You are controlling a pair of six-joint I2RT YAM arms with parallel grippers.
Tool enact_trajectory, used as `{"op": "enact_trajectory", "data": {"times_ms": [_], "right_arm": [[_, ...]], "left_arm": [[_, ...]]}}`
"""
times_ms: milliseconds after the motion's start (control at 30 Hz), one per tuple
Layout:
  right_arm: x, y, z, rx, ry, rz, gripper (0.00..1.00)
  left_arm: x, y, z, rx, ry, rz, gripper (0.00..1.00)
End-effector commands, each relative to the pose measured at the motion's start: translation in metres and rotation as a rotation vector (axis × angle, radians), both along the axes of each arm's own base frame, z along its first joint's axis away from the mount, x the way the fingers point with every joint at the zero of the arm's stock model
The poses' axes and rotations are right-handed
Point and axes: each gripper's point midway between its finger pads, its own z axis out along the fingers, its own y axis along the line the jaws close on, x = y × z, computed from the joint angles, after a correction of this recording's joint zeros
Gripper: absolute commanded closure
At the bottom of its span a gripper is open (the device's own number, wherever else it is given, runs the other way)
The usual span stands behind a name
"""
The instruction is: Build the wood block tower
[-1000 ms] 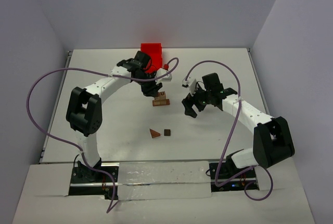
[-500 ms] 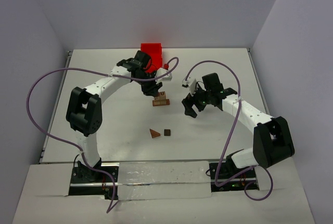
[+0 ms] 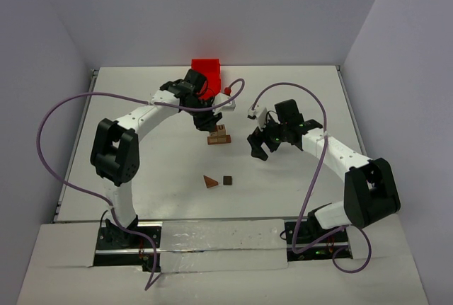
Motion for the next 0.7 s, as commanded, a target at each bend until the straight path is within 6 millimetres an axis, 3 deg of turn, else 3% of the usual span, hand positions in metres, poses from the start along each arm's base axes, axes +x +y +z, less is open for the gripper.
{"op": "enact_trajectory", "data": {"times_ms": [0, 367, 667], "right_arm": [[0.0155, 0.0062, 0.0194, 0.032, -0.056, -0.002, 0.06], [0.0155, 0.0065, 0.0190, 0.032, -0.053, -0.002, 0.06], [0.0160, 0.0067, 0.0194, 0.034, -0.055, -0.002, 0.05]], "left_arm": [[0.0048, -0.0127, 0.0140, -0.046, -0.024, -0.018, 0.62], [0.0052, -0.0113, 0.0088, -0.034, -0.022, -0.013, 0.60], [0.0062, -0.0114, 0.0129, -0.041, -0.029, -0.011, 0.40]]}}
